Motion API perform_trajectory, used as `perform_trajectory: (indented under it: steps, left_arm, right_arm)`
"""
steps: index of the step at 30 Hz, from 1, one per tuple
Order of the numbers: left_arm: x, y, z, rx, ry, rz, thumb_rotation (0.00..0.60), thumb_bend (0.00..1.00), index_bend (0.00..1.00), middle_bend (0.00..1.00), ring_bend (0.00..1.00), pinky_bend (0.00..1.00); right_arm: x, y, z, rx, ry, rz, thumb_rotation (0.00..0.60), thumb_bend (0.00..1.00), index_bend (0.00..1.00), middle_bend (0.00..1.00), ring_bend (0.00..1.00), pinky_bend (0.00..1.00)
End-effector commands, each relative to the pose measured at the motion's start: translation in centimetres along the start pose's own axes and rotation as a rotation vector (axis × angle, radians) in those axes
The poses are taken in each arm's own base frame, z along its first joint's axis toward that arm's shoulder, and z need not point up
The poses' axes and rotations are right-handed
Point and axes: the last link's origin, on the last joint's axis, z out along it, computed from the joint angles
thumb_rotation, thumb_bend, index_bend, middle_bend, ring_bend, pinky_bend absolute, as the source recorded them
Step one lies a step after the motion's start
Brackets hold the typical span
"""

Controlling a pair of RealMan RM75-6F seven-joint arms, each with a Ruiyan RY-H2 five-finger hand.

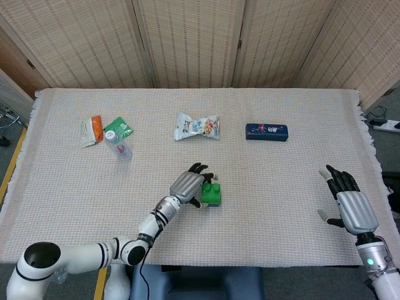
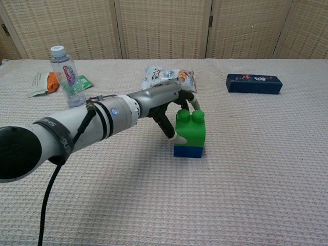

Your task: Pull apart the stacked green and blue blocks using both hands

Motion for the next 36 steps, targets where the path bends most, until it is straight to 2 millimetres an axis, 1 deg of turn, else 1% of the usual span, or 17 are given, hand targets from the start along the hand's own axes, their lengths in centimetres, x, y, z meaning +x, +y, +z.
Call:
perform_trajectory:
  steps: [1, 8, 11, 15, 19, 23, 26, 31, 36]
  left_arm:
    - [-0.2, -0.1, 0.2, -0.005, 0.019, 0.002, 0.600, 0.25, 0.34, 0.49, 0.16, 0.00]
    - [-0.5, -0.6, 0.3, -0.008, 0.060, 0.003, 0.600, 0.26, 0.45, 0.58, 0.25, 0.01]
    - [-0.6, -0.9, 0.1, -0.005, 0.081, 0.001, 0.600, 0.30, 0.51, 0.64, 0.34, 0.09]
    - [-0.3, -1.6, -0.2, 0.003, 0.127, -0.032, 0.600, 0.37, 0.62, 0.76, 0.47, 0.18]
    - [0.1, -2.3, -0.9, 0.014, 0.151, -0.064, 0.600, 0.40, 0.69, 0.83, 0.56, 0.25]
    - [0.8, -2.8, -1.8, 0.027, 0.148, -0.142, 0.600, 0.42, 0.72, 0.86, 0.58, 0.27]
    - [1.9, -3.2, -2.8, 0.029, 0.158, -0.180, 0.600, 0.42, 0.72, 0.86, 0.59, 0.28]
    - [4.6, -3.5, -4.5, 0.024, 0.198, -0.266, 0.600, 0.42, 0.72, 0.86, 0.59, 0.28]
    - [6.9, -3.4, -5.7, 0.013, 0.203, -0.332, 0.600, 0.43, 0.72, 0.86, 0.59, 0.29]
  right_arm:
    - [0.1, 0.0, -0.1, 0.001, 0.000, 0.002, 0.600, 0.31, 0.00, 0.00, 0.00, 0.00]
    - [0.0, 0.0, 0.0, 0.004, -0.007, 0.007, 0.600, 0.31, 0.00, 0.00, 0.00, 0.00]
    - [0.0, 0.0, 0.0, 0.007, -0.009, 0.007, 0.600, 0.31, 0.00, 0.00, 0.00, 0.00]
    - [-0.1, -0.2, 0.0, 0.015, -0.014, 0.006, 0.600, 0.31, 0.00, 0.00, 0.00, 0.00]
    - [-0.3, -0.3, 0.2, 0.028, -0.018, 0.012, 0.600, 0.31, 0.00, 0.00, 0.00, 0.00]
    - [-0.6, -0.3, 0.7, 0.043, -0.033, 0.035, 0.600, 0.31, 0.00, 0.00, 0.00, 0.00]
    - [-1.2, -0.2, 1.3, 0.058, -0.073, 0.080, 0.600, 0.31, 0.00, 0.00, 0.00, 0.00]
    - [-2.0, -0.8, 2.5, 0.125, -0.144, 0.195, 0.600, 0.31, 0.00, 0.00, 0.00, 0.00]
    - [-2.6, -1.9, 4.0, 0.208, -0.219, 0.319, 0.600, 0.31, 0.00, 0.00, 0.00, 0.00]
